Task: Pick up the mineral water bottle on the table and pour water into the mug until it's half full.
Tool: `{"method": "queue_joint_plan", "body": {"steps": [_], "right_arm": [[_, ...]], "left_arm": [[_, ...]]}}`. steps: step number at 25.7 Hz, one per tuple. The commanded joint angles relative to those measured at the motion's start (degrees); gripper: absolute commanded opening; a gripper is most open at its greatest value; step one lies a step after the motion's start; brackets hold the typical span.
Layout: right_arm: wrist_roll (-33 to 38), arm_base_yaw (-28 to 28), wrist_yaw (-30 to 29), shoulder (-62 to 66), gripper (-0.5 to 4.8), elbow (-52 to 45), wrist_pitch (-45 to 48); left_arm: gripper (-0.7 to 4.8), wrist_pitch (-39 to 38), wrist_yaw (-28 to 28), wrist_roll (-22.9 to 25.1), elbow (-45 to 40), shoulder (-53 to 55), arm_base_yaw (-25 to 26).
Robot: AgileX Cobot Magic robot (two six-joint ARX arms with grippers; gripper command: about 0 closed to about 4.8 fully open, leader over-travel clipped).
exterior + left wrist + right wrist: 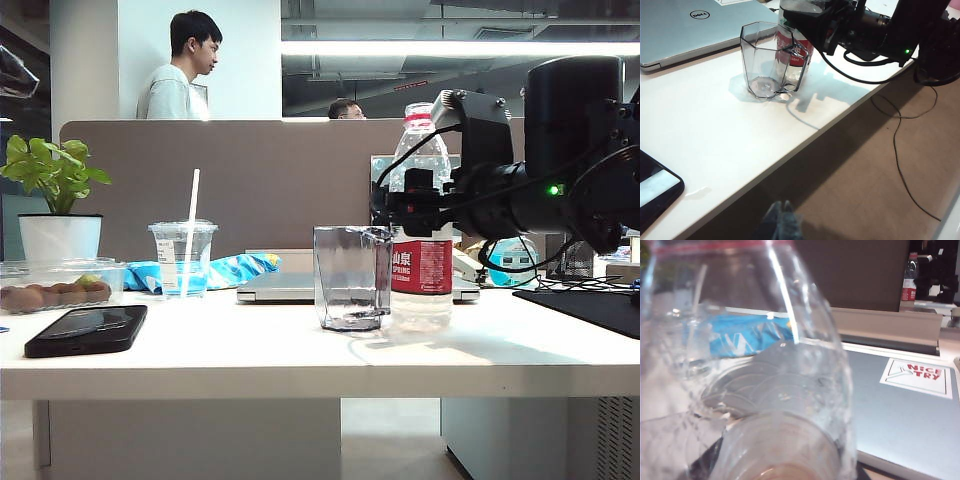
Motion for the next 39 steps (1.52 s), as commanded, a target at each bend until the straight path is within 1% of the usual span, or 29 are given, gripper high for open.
{"method": "queue_joint_plan", "body": {"steps": [1, 3, 6, 7, 8, 9, 10, 11, 14, 16, 19, 20, 22, 25, 28, 31, 39], "right_arm": [[-7.6, -0.1, 0.4, -0.4, 2.68, 0.0, -0.4], [-8.9, -0.2, 0.3, -2.8, 2.68, 0.0, -3.4], [-18.1, -0.2, 0.3, -8.0, 2.68, 0.9, -11.4], [-19.6, -0.2, 0.3, -9.0, 2.68, 1.4, -13.5], [-24.6, -0.2, 0.5, -11.8, 2.69, 2.6, -19.6], [-26.9, -0.2, 0.6, -13.0, 2.69, 3.3, -22.1], [-32.6, -0.2, 0.8, -15.2, 2.69, 4.9, -27.3], [-35.3, -0.2, 1.2, -16.2, 2.69, 5.9, -30.1], [-46.0, 0.0, 7.1, -17.9, 2.69, 11.0, -39.1], [-51.3, 0.0, 9.0, -17.9, 2.69, 13.5, -43.2], [-54.4, 0.0, 9.7, -17.9, 2.69, 14.6, -44.1], [-56.0, 0.0, 9.8, -17.9, 2.69, 14.7, -44.0], [-61.6, 0.0, 10.7, -17.8, 2.69, 14.7, -44.3], [-64.5, 0.0, 10.8, -17.8, 2.69, 14.7, -44.4], [-69.9, -0.1, 12.1, -17.8, 2.69, 14.7, -44.8], [-72.8, -0.1, 12.2, -17.8, 2.69, 14.7, -46.1], [-80.5, -0.1, 13.8, -17.8, 2.69, 14.7, -47.7]], "left_arm": [[-0.05, 0.4, -0.1, 0.2, 0.3, 0.0, 0.1], [-0.05, 0.4, -0.1, 0.2, 0.3, 0.0, 0.1], [-0.05, 0.4, -0.1, 0.2, 0.3, 0.0, 0.1], [-0.05, 0.4, -0.2, 0.2, 0.3, 0.0, 0.1], [-0.05, 0.5, -1.3, 0.2, 0.3, 0.0, 0.1], [-0.05, 0.4, -1.8, 0.2, 0.3, 0.0, 0.1], [-0.05, 0.4, -2.8, 0.2, 0.3, 0.0, 0.1], [-0.05, 0.4, -2.9, 0.2, 0.3, 0.0, 0.1], [-0.05, 0.5, -2.9, 0.2, 0.3, 0.0, 0.1], [-0.05, 0.5, -2.9, 0.2, 0.3, 0.0, 0.1], [-0.05, 0.5, -2.9, 0.2, 0.3, 0.0, 0.1], [-0.05, 0.5, -2.9, 0.2, 0.3, 0.0, 0.1], [-0.05, 0.6, -3.1, 0.2, 0.3, 0.0, 0.1], [-0.05, 0.6, -3.1, 0.2, 0.3, 0.0, 0.1], [-0.05, 1.4, -3.1, 0.2, 0.3, 0.0, 0.1], [-0.05, 3.0, -3.1, 0.2, 0.3, 0.0, 0.1], [-0.05, 3.1, -3.1, 0.2, 0.3, 0.0, 0.1]]}}
